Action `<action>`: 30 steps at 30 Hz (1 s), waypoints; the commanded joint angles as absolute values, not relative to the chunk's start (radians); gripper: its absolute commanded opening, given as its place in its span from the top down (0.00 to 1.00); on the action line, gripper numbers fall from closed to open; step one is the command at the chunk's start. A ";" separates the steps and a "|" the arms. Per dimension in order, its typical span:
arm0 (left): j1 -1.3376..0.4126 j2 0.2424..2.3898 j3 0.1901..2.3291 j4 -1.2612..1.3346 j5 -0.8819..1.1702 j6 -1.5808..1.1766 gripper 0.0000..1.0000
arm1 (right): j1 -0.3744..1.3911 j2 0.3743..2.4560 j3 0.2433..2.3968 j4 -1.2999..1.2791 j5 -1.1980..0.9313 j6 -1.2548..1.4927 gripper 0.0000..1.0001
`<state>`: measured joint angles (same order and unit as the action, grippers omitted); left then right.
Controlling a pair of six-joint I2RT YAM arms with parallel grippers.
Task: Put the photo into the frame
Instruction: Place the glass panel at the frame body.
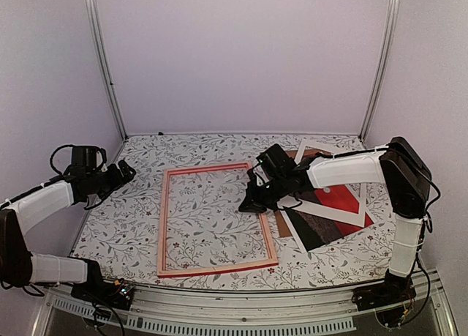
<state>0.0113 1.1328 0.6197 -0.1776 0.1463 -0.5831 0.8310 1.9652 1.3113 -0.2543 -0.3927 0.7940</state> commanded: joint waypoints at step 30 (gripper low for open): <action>-0.037 1.140 0.627 -0.164 0.143 -0.570 0.00 | 0.850 1.958 1.304 -0.220 -0.366 0.805 1.00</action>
